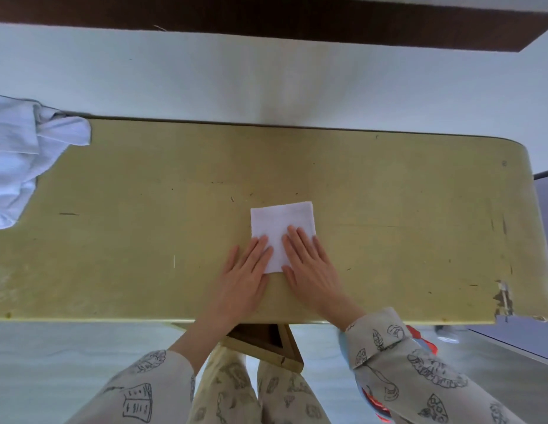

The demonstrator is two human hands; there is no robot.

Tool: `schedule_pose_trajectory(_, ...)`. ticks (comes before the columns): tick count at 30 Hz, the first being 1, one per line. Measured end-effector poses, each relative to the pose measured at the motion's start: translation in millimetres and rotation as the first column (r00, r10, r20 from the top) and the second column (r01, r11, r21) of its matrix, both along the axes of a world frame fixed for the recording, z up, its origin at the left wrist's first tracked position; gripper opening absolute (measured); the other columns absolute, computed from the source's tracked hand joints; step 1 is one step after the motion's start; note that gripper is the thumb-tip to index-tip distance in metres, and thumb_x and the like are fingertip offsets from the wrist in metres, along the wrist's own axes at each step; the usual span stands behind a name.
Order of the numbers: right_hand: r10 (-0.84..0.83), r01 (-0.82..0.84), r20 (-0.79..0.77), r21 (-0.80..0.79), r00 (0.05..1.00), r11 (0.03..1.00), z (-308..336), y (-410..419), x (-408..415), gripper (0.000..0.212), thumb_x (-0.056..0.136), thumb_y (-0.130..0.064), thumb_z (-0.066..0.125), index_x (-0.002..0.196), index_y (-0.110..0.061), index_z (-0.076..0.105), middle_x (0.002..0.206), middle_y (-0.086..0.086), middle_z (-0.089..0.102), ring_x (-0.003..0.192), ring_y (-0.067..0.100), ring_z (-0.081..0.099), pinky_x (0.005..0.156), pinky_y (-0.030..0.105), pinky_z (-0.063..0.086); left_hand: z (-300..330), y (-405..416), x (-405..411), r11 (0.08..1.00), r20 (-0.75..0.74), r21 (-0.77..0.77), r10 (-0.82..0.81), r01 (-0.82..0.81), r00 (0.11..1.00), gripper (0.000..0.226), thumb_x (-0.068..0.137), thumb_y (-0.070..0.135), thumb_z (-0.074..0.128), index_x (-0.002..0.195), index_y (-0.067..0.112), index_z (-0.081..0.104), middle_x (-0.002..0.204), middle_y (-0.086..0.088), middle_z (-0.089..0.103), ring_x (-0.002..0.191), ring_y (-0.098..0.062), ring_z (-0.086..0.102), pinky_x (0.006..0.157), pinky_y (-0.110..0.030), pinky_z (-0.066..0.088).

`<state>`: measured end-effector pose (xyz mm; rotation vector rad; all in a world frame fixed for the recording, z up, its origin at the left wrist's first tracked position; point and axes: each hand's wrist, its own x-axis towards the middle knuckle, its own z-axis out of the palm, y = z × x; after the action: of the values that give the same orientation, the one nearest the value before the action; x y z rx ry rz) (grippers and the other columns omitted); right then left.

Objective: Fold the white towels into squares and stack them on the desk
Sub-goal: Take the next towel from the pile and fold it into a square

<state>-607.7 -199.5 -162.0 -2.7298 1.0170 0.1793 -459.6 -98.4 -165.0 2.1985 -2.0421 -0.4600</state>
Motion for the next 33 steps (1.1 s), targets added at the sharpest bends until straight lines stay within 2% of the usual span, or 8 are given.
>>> schedule_pose_trajectory(4,0.086,-0.085,-0.031,0.040,0.996,0.996,-2.6,20.1,-19.5,0.062,0.094,-0.045,0.029,0.140,-0.004,0.033,0.148,0.015,0.035,0.137,0.029,0.033,0.110,0.044,0.022,3.0,24.8,-9.2,0.997,0.077,0.063,-0.055,0.050,0.996,0.077,0.074,0.050,0.059,0.138,0.011,0.039,0.148,-0.008,0.036,0.137,-0.019,0.026,0.108,-0.046,0.026)
schedule_pose_trajectory(6,0.124,-0.122,-0.051,0.048,0.991,0.991,-0.8,25.5,-24.3,0.069,0.092,-0.052,0.031,0.141,-0.004,0.036,0.149,0.015,0.032,0.139,0.030,0.030,0.110,0.046,0.022,3.7,32.3,-10.2,0.995,0.109,0.054,-0.093,0.087,0.990,0.085,0.069,0.061,0.055,0.136,0.011,0.039,0.144,-0.009,0.040,0.134,-0.022,0.029,0.106,-0.047,0.024)
schedule_pose_trajectory(10,0.166,-0.162,-0.073,0.066,0.983,0.985,2.3,38.2,-28.1,0.083,0.085,-0.064,0.035,0.140,-0.002,0.037,0.149,0.017,0.032,0.139,0.031,0.029,0.110,0.047,0.022,1.4,44.9,-12.8,0.990,0.166,0.061,-0.136,0.128,0.977,0.093,0.052,0.058,0.075,0.128,0.013,0.044,0.131,-0.010,0.054,0.123,-0.025,0.038,0.103,-0.050,0.035)
schedule_pose_trajectory(14,0.237,-0.234,-0.086,0.045,0.968,0.971,1.0,53.7,-36.6,0.100,0.068,-0.066,0.061,0.142,-0.003,0.033,0.151,0.017,0.028,0.139,0.031,0.027,0.110,0.047,0.022,-6.8,56.6,-20.1,0.983,0.142,-0.142,-0.095,0.115,0.985,0.054,0.059,0.033,0.081,0.105,0.015,0.060,0.107,-0.008,0.063,0.103,-0.025,0.048,0.092,-0.043,0.040)
schedule_pose_trajectory(18,0.244,-0.238,-0.100,0.069,0.965,0.969,3.6,58.2,-42.1,0.113,0.053,-0.058,0.077,0.142,-0.005,0.030,0.150,0.016,0.030,0.139,0.030,0.029,0.110,0.046,0.022,-3.3,64.9,-16.5,0.953,0.095,-0.279,-0.093,0.116,0.991,0.023,0.073,0.017,0.069,0.096,0.017,0.066,0.107,-0.005,0.065,0.103,-0.022,0.052,0.093,-0.040,0.039)
schedule_pose_trajectory(23,0.150,-0.151,0.050,0.009,0.987,0.989,4.9,61.6,-36.8,0.066,0.079,-0.047,0.058,0.131,-0.009,0.046,0.143,0.011,0.044,0.131,0.026,0.043,0.106,0.043,0.030,18.7,53.7,-3.0,0.963,-0.073,-0.264,-0.070,0.048,0.995,0.020,0.085,0.023,0.047,0.084,0.019,0.067,0.091,0.004,0.070,0.093,-0.016,0.064,0.089,-0.029,0.036)
schedule_pose_trajectory(28,-0.003,-0.055,0.227,0.250,0.974,0.967,29.2,61.7,-15.0,0.028,0.083,-0.021,0.052,0.107,-0.014,0.065,0.114,0.002,0.067,0.104,0.023,0.064,0.084,0.032,0.050,54.4,43.4,5.2,0.975,-0.352,-0.043,0.188,-0.216,0.917,0.032,0.090,0.032,0.038,0.093,0.015,0.065,0.089,0.002,0.070,0.085,-0.020,0.064,0.084,-0.020,0.034)
schedule_pose_trajectory(33,-0.017,-0.089,0.217,0.468,0.976,0.879,93.0,45.9,33.3,0.016,0.092,-0.019,0.053,0.077,-0.014,0.052,0.076,-0.006,0.053,0.065,0.016,0.048,0.055,0.016,0.030,97.1,63.2,27.3,0.865,-0.462,0.003,0.446,-0.502,0.766,0.018,0.097,0.027,0.042,0.105,0.019,0.056,0.089,0.008,0.060,0.078,-0.016,0.057,0.070,-0.029,0.046)
